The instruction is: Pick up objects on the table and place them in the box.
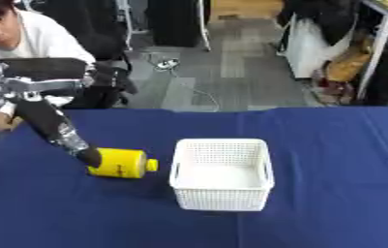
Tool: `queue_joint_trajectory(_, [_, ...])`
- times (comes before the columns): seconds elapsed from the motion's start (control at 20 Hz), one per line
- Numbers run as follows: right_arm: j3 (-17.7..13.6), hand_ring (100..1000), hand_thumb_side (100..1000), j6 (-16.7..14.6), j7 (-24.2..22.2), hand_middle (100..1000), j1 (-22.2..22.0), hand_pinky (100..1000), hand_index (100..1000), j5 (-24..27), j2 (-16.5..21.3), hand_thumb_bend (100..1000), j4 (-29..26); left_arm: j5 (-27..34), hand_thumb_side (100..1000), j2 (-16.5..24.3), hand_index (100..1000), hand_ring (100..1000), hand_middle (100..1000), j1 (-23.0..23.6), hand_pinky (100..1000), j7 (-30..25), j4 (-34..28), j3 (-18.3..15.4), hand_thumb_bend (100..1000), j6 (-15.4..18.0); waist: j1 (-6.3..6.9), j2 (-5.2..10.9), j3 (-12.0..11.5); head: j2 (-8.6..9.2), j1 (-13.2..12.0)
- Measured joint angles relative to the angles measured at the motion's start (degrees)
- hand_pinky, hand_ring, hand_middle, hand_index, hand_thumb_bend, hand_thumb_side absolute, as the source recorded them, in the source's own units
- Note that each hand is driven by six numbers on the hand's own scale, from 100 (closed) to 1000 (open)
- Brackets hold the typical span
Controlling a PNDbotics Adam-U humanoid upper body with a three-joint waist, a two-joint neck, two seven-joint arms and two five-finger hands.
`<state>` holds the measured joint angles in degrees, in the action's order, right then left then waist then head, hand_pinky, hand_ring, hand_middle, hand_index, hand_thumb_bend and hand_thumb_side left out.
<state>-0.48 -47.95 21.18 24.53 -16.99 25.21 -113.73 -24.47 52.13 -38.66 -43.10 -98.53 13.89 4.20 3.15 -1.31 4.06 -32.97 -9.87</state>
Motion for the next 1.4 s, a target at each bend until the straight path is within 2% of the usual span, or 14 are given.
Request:
queue_joint_trajectory(0.25, [0.01, 467, 944, 0.04, -0.09, 539, 0.01, 335, 554, 0.2, 0.0, 100, 0.0, -1.61, 706, -0.65, 948, 756, 868, -3.26, 691, -5.33, 6.79, 1.14, 1000, 0.41, 0.07, -0.02, 0.0, -0.13, -0.44])
queue_joint_trajectory(0.45, [0.02, 467, 944, 0.02, -0.12, 539, 0.03, 335, 553, 0.22, 0.0, 100, 0.0, -3.97, 695, -1.47, 942, 753, 864, -5.3, 689, -7.25, 11.05, 1.77, 1000, 1.16, 0.09, -0.11, 0.06, -0.14, -0.45])
queue_joint_trajectory(0.55, [0.05, 467, 944, -0.06, -0.2, 539, 0.05, 335, 552, 0.24, 0.0, 100, 0.0, -5.59, 688, -1.9, 926, 698, 828, -5.83, 647, -7.63, 12.87, 2.04, 1000, 1.7, 0.11, -0.11, 0.21, -0.14, -0.51])
queue_joint_trajectory(0.7, [0.16, 467, 943, -0.16, -0.3, 539, 0.09, 335, 552, 0.33, 0.0, 100, 0.0, -7.95, 674, -2.66, 914, 661, 797, -6.48, 624, -7.17, 15.48, 2.05, 1000, 2.92, 0.12, -0.14, 0.4, -0.13, -0.72])
queue_joint_trajectory(1.1, [0.33, 466, 947, -0.26, -0.41, 537, 0.61, 335, 551, 0.74, -0.03, 100, 0.0, -13.57, 639, -5.19, 913, 690, 815, -9.33, 681, -8.46, 23.87, 2.72, 1000, 5.34, 0.3, -0.59, 1.31, 0.15, -1.73])
queue_joint_trajectory(1.2, [0.33, 467, 948, -0.31, -0.46, 535, 0.78, 336, 552, 0.8, -0.08, 100, 0.0, -14.94, 653, -5.69, 919, 744, 863, -9.82, 706, -8.57, 26.2, 2.94, 1000, 5.48, 0.31, -0.87, 1.59, 0.46, -1.97])
queue_joint_trajectory(1.3, [0.33, 467, 949, -0.33, -0.48, 535, 1.09, 336, 552, 0.98, -0.15, 100, 0.0, -16.49, 677, -6.27, 922, 748, 868, -10.3, 703, -8.63, 28.71, 3.34, 1000, 5.6, 0.31, -1.1, 1.9, 0.69, -2.28])
queue_joint_trajectory(1.35, [0.33, 467, 950, -0.33, -0.49, 534, 1.11, 336, 552, 1.05, -0.36, 100, 0.0, -17.25, 663, -6.51, 925, 746, 871, -10.5, 644, -8.56, 29.85, 3.45, 981, 5.74, 0.31, -1.25, 2.08, 0.96, -2.29])
queue_joint_trajectory(1.4, [0.33, 467, 949, -0.33, -0.49, 533, 1.14, 336, 552, 1.18, -0.58, 100, 0.0, -17.99, 653, -6.72, 928, 745, 872, -10.64, 624, -8.49, 30.92, 3.58, 974, 5.96, 0.31, -1.41, 2.26, 1.06, -2.29])
